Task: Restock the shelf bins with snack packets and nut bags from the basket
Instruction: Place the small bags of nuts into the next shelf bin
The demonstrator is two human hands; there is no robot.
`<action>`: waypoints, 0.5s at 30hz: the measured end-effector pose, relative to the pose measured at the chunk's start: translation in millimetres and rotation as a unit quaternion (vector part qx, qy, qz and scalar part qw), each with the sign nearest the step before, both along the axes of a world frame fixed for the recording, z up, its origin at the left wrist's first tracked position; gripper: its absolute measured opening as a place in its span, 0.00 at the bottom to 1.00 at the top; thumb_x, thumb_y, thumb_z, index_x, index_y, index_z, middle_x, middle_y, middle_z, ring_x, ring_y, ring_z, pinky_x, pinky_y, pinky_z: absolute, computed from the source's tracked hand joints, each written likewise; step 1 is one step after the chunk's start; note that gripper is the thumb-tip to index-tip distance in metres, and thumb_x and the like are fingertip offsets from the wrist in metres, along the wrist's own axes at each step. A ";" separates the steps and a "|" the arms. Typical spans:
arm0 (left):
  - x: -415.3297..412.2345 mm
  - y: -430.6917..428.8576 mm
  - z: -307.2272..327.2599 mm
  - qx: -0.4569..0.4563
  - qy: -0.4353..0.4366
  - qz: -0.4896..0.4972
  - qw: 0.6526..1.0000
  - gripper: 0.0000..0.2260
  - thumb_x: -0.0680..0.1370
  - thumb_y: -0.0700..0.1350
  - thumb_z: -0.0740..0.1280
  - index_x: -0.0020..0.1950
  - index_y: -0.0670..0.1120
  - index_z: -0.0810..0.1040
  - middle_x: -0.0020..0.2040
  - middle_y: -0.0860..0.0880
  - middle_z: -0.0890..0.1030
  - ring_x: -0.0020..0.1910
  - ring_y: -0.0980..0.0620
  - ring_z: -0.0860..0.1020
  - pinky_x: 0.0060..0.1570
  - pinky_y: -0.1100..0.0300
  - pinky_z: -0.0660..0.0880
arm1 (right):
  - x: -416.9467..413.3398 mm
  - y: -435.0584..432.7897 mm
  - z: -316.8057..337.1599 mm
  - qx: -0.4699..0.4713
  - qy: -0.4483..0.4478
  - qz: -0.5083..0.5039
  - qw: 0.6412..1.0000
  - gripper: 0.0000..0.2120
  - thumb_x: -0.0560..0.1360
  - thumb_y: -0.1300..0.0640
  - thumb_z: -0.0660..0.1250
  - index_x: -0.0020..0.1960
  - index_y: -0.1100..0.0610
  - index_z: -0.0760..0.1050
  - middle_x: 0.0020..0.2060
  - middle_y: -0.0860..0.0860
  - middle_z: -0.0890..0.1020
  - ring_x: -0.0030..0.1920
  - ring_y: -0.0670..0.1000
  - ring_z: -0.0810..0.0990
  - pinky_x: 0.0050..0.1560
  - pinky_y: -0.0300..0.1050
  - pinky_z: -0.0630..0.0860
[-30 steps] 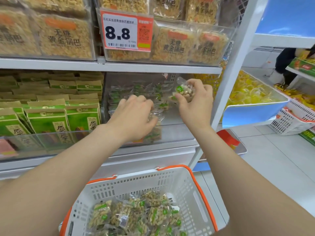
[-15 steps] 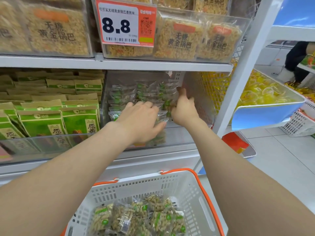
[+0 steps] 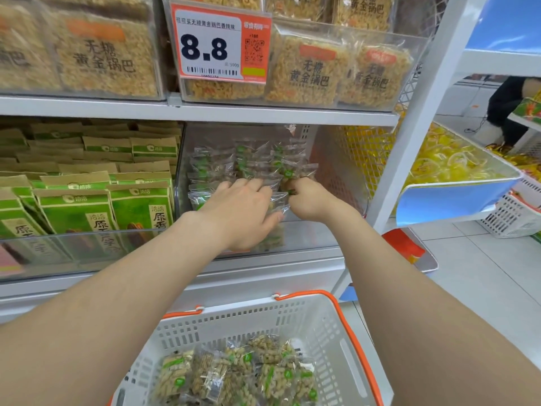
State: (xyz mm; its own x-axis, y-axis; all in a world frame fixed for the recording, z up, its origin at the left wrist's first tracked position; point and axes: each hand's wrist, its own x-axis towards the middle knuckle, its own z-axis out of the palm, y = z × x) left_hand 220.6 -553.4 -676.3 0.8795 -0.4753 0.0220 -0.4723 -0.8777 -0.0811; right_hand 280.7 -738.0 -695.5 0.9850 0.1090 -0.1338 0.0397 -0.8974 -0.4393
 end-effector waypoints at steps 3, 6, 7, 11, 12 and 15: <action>-0.2 2.5 -0.9 -0.007 -0.002 -0.003 1.000 0.27 0.85 0.64 0.51 0.72 0.46 0.71 0.73 0.45 0.71 0.72 0.42 0.70 0.68 0.43 0.67 | -4.4 -0.1 4.1 -0.037 -0.013 0.013 0.999 0.17 0.72 0.57 0.57 0.54 0.61 0.80 0.52 0.59 0.82 0.54 0.63 0.79 0.53 0.51 0.76; -2.8 4.0 -0.2 -0.019 -0.012 -0.004 1.000 0.27 0.85 0.64 0.52 0.72 0.46 0.70 0.72 0.46 0.71 0.72 0.42 0.70 0.68 0.43 0.68 | -7.9 -4.5 3.9 -0.046 -0.063 -0.003 0.997 0.09 0.75 0.63 0.57 0.44 0.62 0.77 0.43 0.60 0.81 0.47 0.64 0.78 0.44 0.48 0.72; -4.5 4.6 0.8 -0.025 -0.015 -0.004 1.000 0.27 0.85 0.64 0.53 0.73 0.46 0.70 0.72 0.46 0.71 0.72 0.42 0.70 0.68 0.43 0.68 | -11.6 -5.7 4.3 -0.041 -0.081 -0.004 0.996 0.12 0.74 0.63 0.57 0.46 0.62 0.80 0.46 0.61 0.83 0.50 0.65 0.80 0.46 0.50 0.76; -16.5 5.9 2.7 -0.064 -0.046 -0.009 0.997 0.24 0.83 0.60 0.60 0.74 0.47 0.69 0.70 0.47 0.71 0.70 0.42 0.70 0.67 0.45 0.70 | -38.0 -5.6 16.2 -0.015 -0.193 -0.029 0.981 0.19 0.74 0.64 0.58 0.53 0.54 0.86 0.52 0.57 0.86 0.53 0.59 0.83 0.56 0.54 0.82; -20.9 6.2 2.1 -0.077 -0.062 -0.011 0.995 0.22 0.82 0.58 0.63 0.72 0.48 0.69 0.68 0.47 0.71 0.68 0.42 0.70 0.65 0.45 0.70 | -46.8 -4.1 19.8 0.001 -0.228 -0.035 0.973 0.18 0.74 0.64 0.58 0.49 0.52 0.86 0.49 0.54 0.87 0.50 0.57 0.83 0.54 0.53 0.82; -36.0 8.3 0.6 -0.123 -0.137 -0.027 0.982 0.15 0.77 0.50 0.69 0.60 0.48 0.72 0.56 0.47 0.72 0.56 0.42 0.70 0.54 0.46 0.73 | -79.5 3.8 32.5 0.044 -0.276 0.005 0.960 0.17 0.71 0.63 0.58 0.36 0.47 0.81 0.36 0.47 0.85 0.40 0.53 0.81 0.50 0.50 0.80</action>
State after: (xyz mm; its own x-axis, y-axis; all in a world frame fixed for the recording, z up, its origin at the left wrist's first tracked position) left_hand 184.5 -545.1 -675.7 0.7977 -0.4723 0.3750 -0.5093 -0.8606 -0.0004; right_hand 201.3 -734.2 -663.0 0.9018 0.1061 0.4189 0.2971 -0.8562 -0.4226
